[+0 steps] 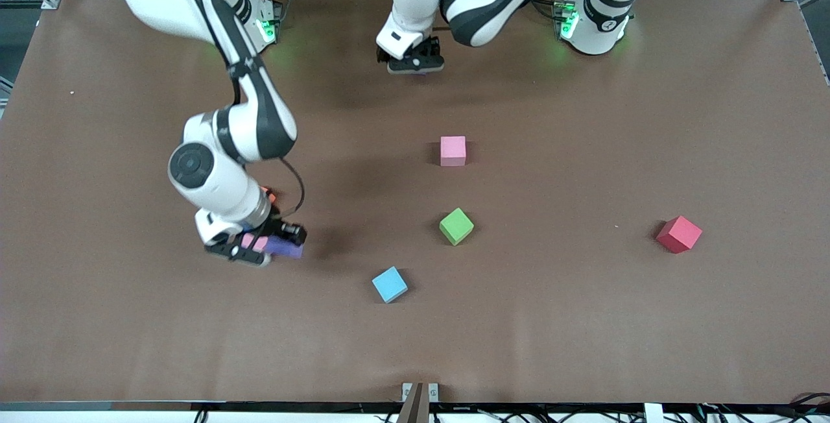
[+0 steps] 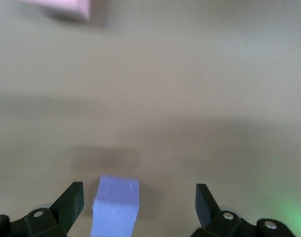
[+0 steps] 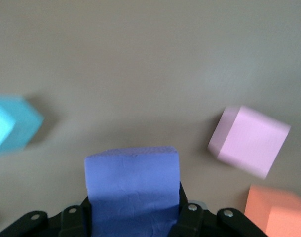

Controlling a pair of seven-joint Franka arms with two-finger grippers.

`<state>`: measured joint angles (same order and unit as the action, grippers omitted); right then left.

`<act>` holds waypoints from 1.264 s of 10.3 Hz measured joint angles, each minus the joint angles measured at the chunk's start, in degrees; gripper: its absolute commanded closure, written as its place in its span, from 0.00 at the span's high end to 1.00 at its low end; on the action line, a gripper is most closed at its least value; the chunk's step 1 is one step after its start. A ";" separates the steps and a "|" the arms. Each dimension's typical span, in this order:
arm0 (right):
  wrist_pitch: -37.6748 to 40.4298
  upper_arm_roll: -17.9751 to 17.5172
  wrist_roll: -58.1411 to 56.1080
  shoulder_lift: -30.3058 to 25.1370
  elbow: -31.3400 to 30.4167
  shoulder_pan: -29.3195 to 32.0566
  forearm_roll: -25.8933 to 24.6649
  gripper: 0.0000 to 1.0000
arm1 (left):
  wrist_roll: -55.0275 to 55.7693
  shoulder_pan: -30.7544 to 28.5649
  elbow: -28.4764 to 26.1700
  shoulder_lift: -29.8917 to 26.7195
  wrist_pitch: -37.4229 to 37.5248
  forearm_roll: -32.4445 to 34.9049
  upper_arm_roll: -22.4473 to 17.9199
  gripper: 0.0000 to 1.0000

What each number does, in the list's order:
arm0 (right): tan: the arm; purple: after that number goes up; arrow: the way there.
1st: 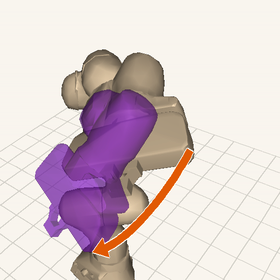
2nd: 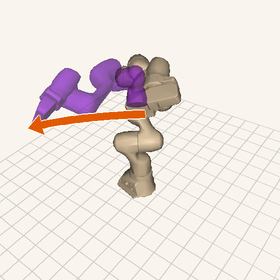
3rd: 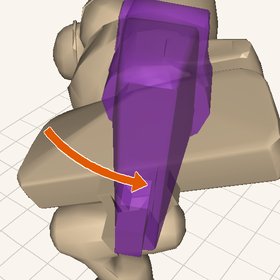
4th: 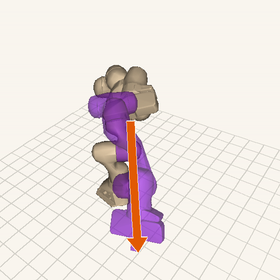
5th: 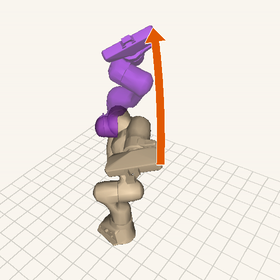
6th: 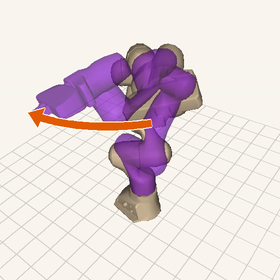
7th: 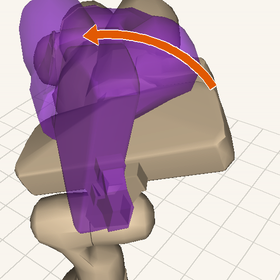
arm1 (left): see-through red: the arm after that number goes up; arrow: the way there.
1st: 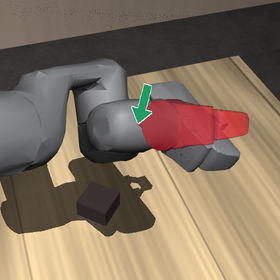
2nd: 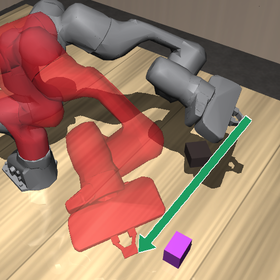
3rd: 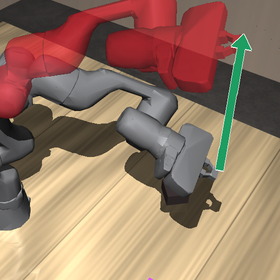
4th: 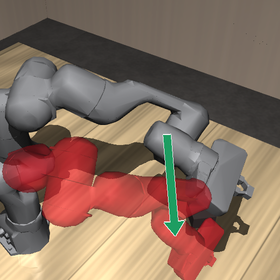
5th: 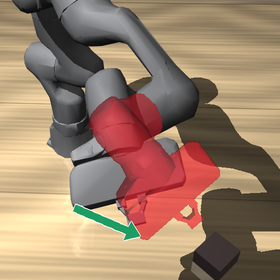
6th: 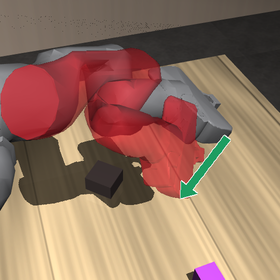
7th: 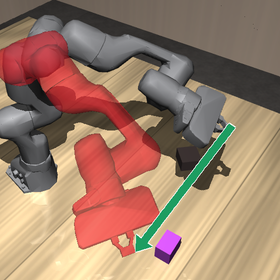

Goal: Arrange blocks into number 1

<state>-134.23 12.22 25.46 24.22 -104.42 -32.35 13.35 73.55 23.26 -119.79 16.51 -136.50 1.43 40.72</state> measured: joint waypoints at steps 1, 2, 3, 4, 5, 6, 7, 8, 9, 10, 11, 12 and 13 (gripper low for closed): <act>-2.80 -1.63 0.59 -3.94 -6.38 -1.56 0.00 0.48 | -2.63 -2.98 0.27 -0.48 0.22 0.61 -0.88 1.00; -5.99 -3.34 2.69 -6.93 -12.07 -3.55 0.00 0.48 | -5.31 -4.66 0.34 -0.47 0.22 1.73 -2.88 1.00; -8.68 -4.77 6.71 -8.75 -16.26 -6.80 -0.06 0.48 | -8.32 -5.58 0.50 -0.32 0.20 2.23 -5.28 1.00; -10.07 -5.33 11.99 -9.33 -18.23 -11.41 -0.61 0.48 | -11.22 -5.78 0.90 -0.15 0.19 2.26 -7.73 1.00; -10.61 -5.56 18.57 -9.34 -18.77 -16.69 -2.50 0.48 | -13.75 -5.79 1.40 0.21 0.19 2.26 -9.89 1.00; -10.73 -5.80 25.20 -9.35 -18.89 -21.14 -5.15 0.48 | -15.43 -5.77 1.91 0.86 0.19 2.26 -11.45 1.00; -10.73 -6.27 30.82 -9.36 -19.10 -24.82 -7.15 0.48 | -16.50 -5.75 2.48 2.05 0.19 2.28 -12.64 1.00; -10.72 -7.59 34.26 -9.36 -19.46 -26.87 -7.95 0.48 | -17.33 -5.70 3.10 3.69 0.13 2.45 -13.45 1.00; -10.71 -9.60 36.63 -9.35 -19.94 -27.72 -8.20 0.48 | -17.61 -5.58 4.04 5.73 0.04 2.85 -14.14 1.00; -10.65 -11.57 39.17 -9.36 -20.35 -28.17 -9.17 0.48 | -17.67 -5.47 5.08 8.01 0.02 3.07 -14.53 1.00; -10.59 -12.75 42.14 -9.35 -20.90 -29.01 -10.39 0.48 | -17.68 -5.34 6.01 10.23 -0.06 3.13 -14.72 1.00; -10.57 -13.39 44.50 -9.32 -21.55 -29.92 -11.24 0.48 | -17.68 -5.27 6.63 11.76 -0.16 3.13 -14.72 1.00; -10.57 -13.84 45.58 -9.29 -22.18 -30.44 -11.46 0.48 | -17.68 -5.23 6.98 12.62 -0.16 3.13 -14.72 1.00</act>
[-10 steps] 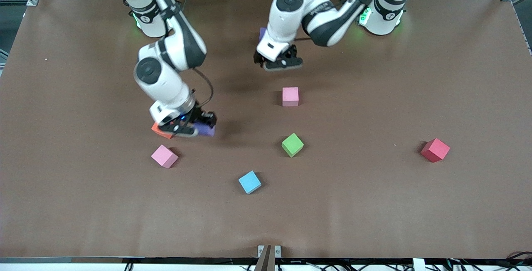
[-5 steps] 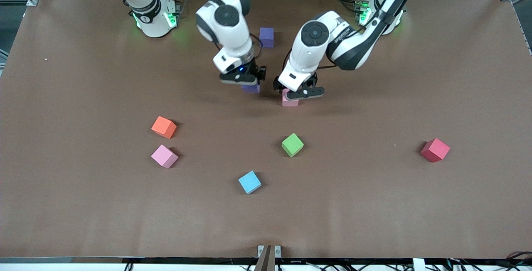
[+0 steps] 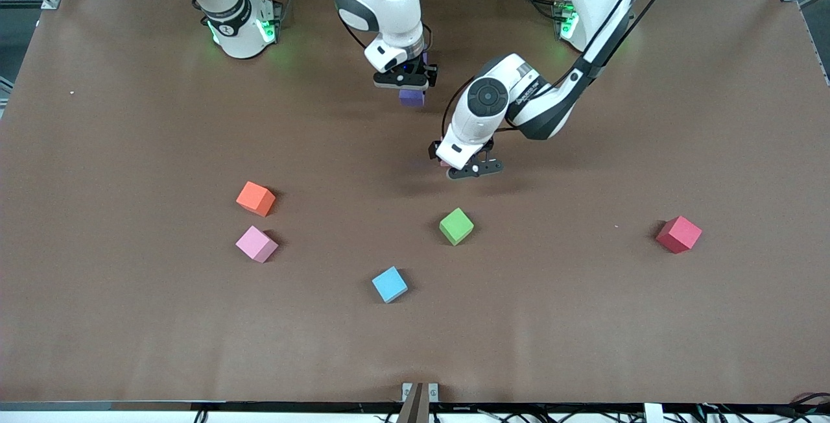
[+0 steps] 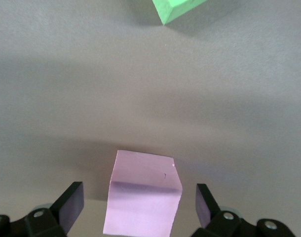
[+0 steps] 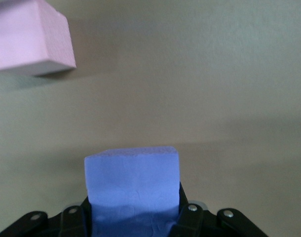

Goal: Arrange blocks into number 1

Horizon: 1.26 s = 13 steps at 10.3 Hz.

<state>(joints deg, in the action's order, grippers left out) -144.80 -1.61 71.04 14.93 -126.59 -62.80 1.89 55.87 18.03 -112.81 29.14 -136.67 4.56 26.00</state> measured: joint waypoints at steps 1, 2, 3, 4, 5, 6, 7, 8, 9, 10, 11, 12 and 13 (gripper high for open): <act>0.00 -0.38 0.20 0.02 -0.53 -0.21 -0.05 0.48 | 0.00 0.04 0.07 0.38 0.01 0.00 0.00 1.00; 0.00 -0.66 0.21 0.04 -0.97 -0.54 -0.13 0.48 | 0.00 0.19 0.05 0.61 0.07 0.00 0.00 1.00; -0.02 -0.81 0.24 0.10 -1.25 -1.32 -0.60 0.48 | 0.00 0.57 -0.01 0.99 0.11 0.00 0.00 1.00; -0.14 -0.86 0.88 0.32 -1.50 -2.52 -1.98 0.48 | 0.00 1.18 -0.08 1.62 0.11 0.00 -0.01 1.00; -0.51 -0.88 3.33 0.73 -1.67 -3.48 -4.95 0.48 | 0.00 1.85 -0.08 2.33 0.10 0.00 -0.01 1.00; -1.24 -0.95 6.83 1.45 -1.87 -4.08 -8.55 0.48 | 0.00 2.37 -0.08 2.85 0.09 0.01 -0.01 1.00; -2.23 -0.97 9.64 2.54 -1.98 -4.50 -11.16 0.48 | -0.01 2.58 -0.08 3.03 0.09 0.31 -0.01 0.77; -3.26 -1.00 10.96 3.61 -1.97 -4.63 -12.30 0.49 | -0.57 2.59 -0.08 3.06 0.09 1.52 -0.03 0.41; -4.38 -1.00 11.76 4.29 -1.96 -4.63 -12.44 0.49 | -1.42 2.59 -0.08 3.11 0.09 2.62 -0.06 0.00; -5.35 -1.01 12.65 4.59 -1.95 -4.64 -12.45 0.50 | -2.12 2.59 -0.08 3.15 0.10 2.88 -0.11 0.00; -5.82 -1.06 13.81 4.74 -1.95 -4.68 -12.48 0.52 | -2.29 2.55 -0.02 3.06 0.18 2.89 -0.11 0.00; -6.11 -1.15 14.71 4.84 -1.95 -4.70 -12.48 0.52 | -2.29 2.45 0.05 3.05 0.15 2.89 -0.15 0.00; -6.15 -1.37 15.32 4.87 -1.95 -4.71 -12.50 0.52 | -2.29 2.05 0.32 2.88 0.01 2.89 -0.27 0.00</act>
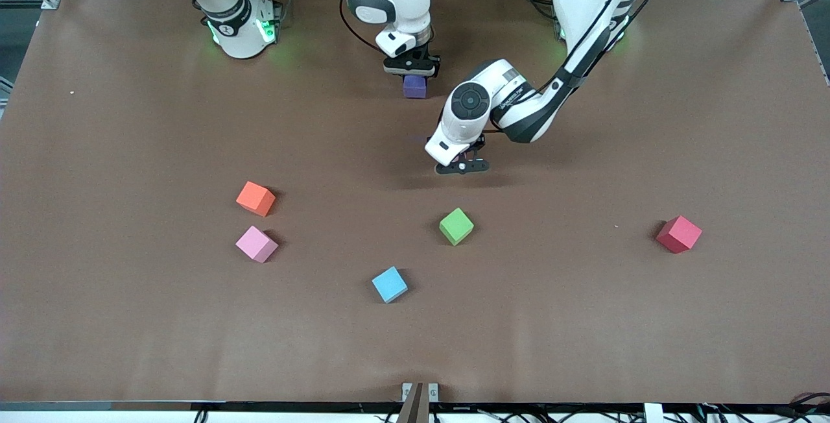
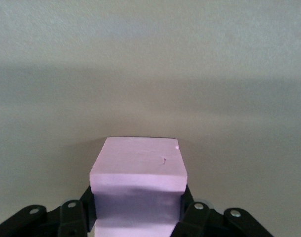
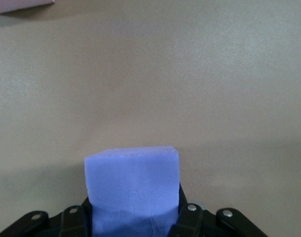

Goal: Arrange blocks into number 1

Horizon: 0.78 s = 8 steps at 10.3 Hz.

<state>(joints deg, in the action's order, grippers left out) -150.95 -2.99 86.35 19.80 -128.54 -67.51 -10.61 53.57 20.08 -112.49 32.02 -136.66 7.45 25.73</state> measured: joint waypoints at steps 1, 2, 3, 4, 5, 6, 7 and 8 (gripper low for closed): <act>0.00 -0.50 0.36 0.04 0.00 -0.02 0.00 0.53 | 0.00 -0.89 0.56 -0.83 -0.05 0.00 -0.11 0.00; 0.00 -0.92 0.78 0.08 -0.01 -0.05 0.00 0.55 | 0.00 -2.50 1.12 -2.49 0.00 0.00 -0.08 0.00; 0.01 -1.05 0.86 0.12 -0.03 -0.07 0.00 0.56 | 0.00 -4.83 1.33 -4.60 0.16 -0.03 0.41 0.00; 0.03 -1.07 0.87 0.16 -0.04 -0.07 0.00 0.56 | 0.00 -7.26 1.34 -6.52 0.64 -0.03 1.44 0.00; 0.05 -1.11 0.87 0.20 -0.09 -0.08 0.00 0.60 | 0.00 -8.90 1.34 -7.88 1.19 -0.03 2.05 0.00; 0.07 -1.26 0.87 0.26 -0.15 -0.08 0.00 0.63 | 0.00 -9.69 1.32 -8.56 1.55 -0.04 2.28 0.00; 0.10 -1.51 0.89 0.28 -0.17 -0.08 -0.01 0.66 | 0.00 -10.04 1.30 -8.68 1.61 -0.04 2.31 0.00; 0.13 -1.61 0.92 0.30 -0.21 -0.08 -0.01 0.75 | 0.00 -10.16 1.15 -8.65 1.61 -0.04 2.31 0.00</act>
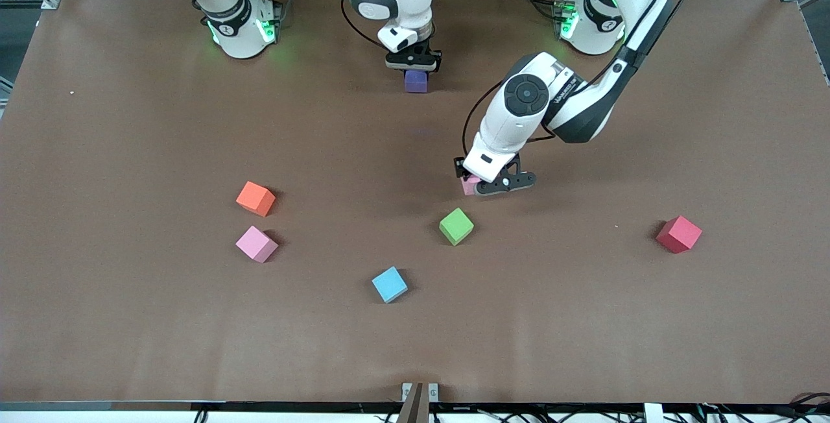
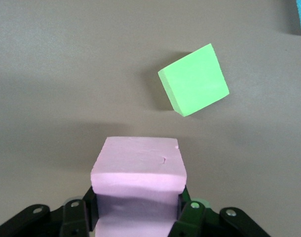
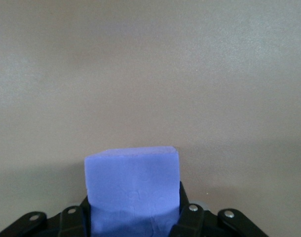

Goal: Arrange blocks into number 1

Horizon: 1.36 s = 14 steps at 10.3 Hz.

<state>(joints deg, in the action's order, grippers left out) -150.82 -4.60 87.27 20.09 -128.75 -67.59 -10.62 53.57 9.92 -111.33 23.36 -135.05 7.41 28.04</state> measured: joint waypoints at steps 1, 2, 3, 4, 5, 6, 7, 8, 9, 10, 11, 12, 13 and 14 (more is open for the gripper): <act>0.00 -0.05 0.00 0.01 -0.02 0.00 -0.01 0.97 | 0.00 -0.02 -0.11 0.00 0.00 0.00 0.00 0.00; 0.00 -0.08 0.00 0.01 -0.02 0.00 -0.05 1.00 | 0.00 -0.02 -0.14 0.00 0.00 0.00 0.00 0.00; 0.00 -0.08 0.04 -0.02 0.00 0.01 -0.12 1.00 | 0.00 -0.05 -0.15 0.00 0.00 0.00 0.00 0.00; 0.00 -0.04 0.18 -0.20 0.06 0.16 -0.19 1.00 | 0.00 -0.08 -0.15 0.00 0.00 0.00 -0.01 0.00; 0.33 -0.06 0.21 -0.78 0.13 0.68 -0.36 1.00 | 0.00 -0.12 -0.14 0.00 0.00 0.00 -0.01 0.00; 1.24 -0.36 0.21 -1.89 0.00 1.60 -0.69 1.00 | 0.00 -0.17 -0.10 -0.06 0.02 0.00 -0.01 0.00; 1.94 -1.71 0.21 -3.64 -0.63 3.99 -1.80 1.00 | 0.00 -0.21 -0.03 -0.38 0.18 0.00 -0.02 0.00; 2.27 -3.72 0.21 -6.26 -2.34 7.64 -3.33 1.00 | 0.00 -0.21 -0.01 -0.92 0.49 -0.23 0.04 0.00; 2.60 -5.41 0.19 -9.11 -4.51 11.57 -4.27 1.00 | 0.00 -0.09 -0.01 -1.39 0.80 -0.79 0.30 0.00; 3.54 -6.57 0.17 -11.26 -6.10 15.44 -4.50 1.00 | 0.00 0.32 -0.02 -1.59 1.04 -1.21 0.76 0.00; 5.64 -7.11 0.20 -12.68 -6.92 19.30 -4.62 1.00 | 0.00 1.23 -0.10 -1.55 1.21 -1.46 1.39 0.00; 8.59 -7.25 0.32 -13.60 -7.17 23.42 -4.74 1.00 | 0.00 2.56 -0.26 -1.49 1.31 -1.67 2.16 0.00; 11.05 -7.24 0.33 -14.20 -7.25 28.78 -4.92 1.00 | 0.00 4.80 -0.47 -1.37 1.44 -1.82 2.77 0.00; 11.63 -7.11 0.23 -14.35 -7.28 34.34 -5.15 1.00 | 0.08 7.42 -0.89 -1.08 1.55 -1.97 3.03 0.00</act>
<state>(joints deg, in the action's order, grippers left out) -139.19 -11.71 87.50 5.74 -136.03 -33.25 -15.77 53.65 17.34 -112.23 22.28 -133.50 5.44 31.07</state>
